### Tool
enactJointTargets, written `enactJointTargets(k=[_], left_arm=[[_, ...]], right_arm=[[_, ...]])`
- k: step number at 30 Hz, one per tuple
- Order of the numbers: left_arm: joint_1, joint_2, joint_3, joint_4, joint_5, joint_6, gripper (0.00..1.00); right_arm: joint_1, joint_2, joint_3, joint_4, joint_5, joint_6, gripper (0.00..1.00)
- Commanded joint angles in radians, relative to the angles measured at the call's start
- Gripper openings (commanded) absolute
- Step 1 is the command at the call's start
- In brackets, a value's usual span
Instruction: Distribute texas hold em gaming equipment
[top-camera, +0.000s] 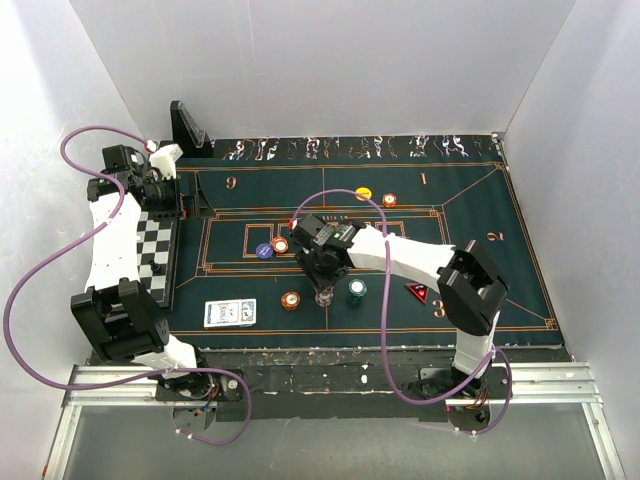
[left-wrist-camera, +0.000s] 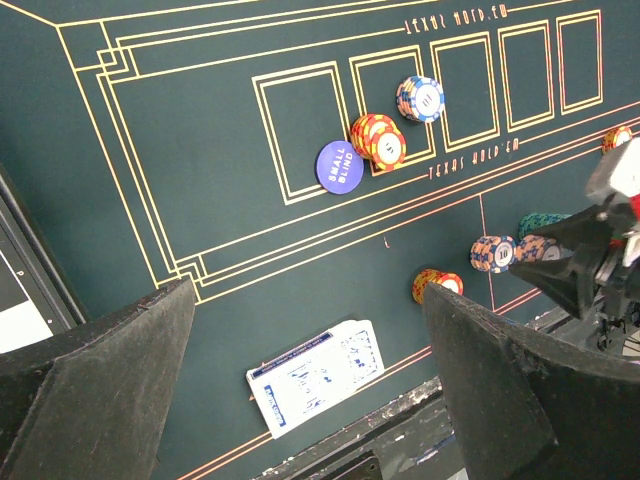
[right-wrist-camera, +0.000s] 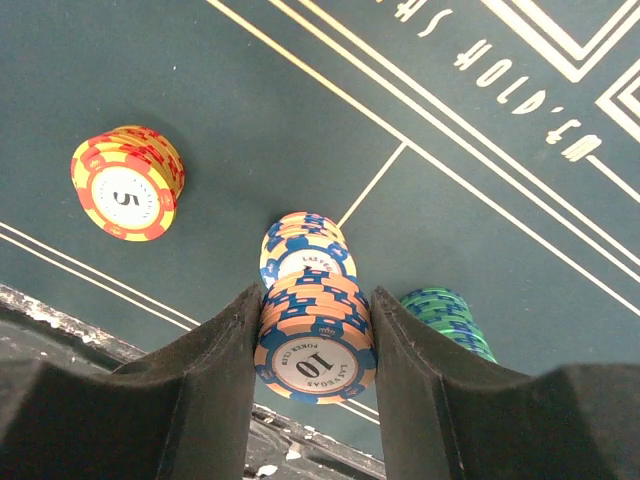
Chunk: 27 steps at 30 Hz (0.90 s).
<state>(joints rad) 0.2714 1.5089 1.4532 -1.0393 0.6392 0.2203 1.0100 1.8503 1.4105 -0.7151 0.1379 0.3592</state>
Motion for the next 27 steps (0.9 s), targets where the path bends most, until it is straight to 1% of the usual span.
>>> enactJointTargets(k=[1, 6, 8, 12, 15, 18, 22, 27], left_arm=[[0.005, -0.044, 0.016, 0.004, 0.016, 0.007, 0.98], [0.005, -0.035, 0.018, 0.004, 0.016, 0.005, 0.98], [0.005, -0.033, 0.018, 0.002, 0.017, 0.007, 0.98], [0.003, -0.029, 0.016, 0.004, 0.017, 0.01, 0.98], [0.005, -0.019, 0.018, -0.001, 0.016, 0.014, 0.98], [0.003, -0.01, 0.021, -0.005, 0.011, 0.024, 0.98], [0.005, -0.003, 0.021, -0.002, 0.008, 0.025, 0.98], [0.005, 0.014, 0.022, -0.002, 0.002, 0.03, 0.98]], right_arm=[[-0.054, -0.08, 0.064, -0.026, 0.011, -0.009, 0.35], [-0.183, -0.074, 0.136, -0.044, 0.008, -0.023, 0.35], [-0.264, -0.051, 0.175, -0.047, -0.004, -0.025, 0.34], [-0.396, 0.03, 0.286, -0.05, -0.006, -0.026, 0.33], [-0.474, 0.124, 0.384, -0.063, -0.004, -0.026, 0.33], [-0.53, 0.225, 0.487, -0.076, 0.003, -0.014, 0.33], [-0.583, 0.367, 0.612, -0.112, -0.02, 0.049, 0.32], [-0.597, 0.467, 0.694, -0.132, -0.008, 0.064, 0.32]])
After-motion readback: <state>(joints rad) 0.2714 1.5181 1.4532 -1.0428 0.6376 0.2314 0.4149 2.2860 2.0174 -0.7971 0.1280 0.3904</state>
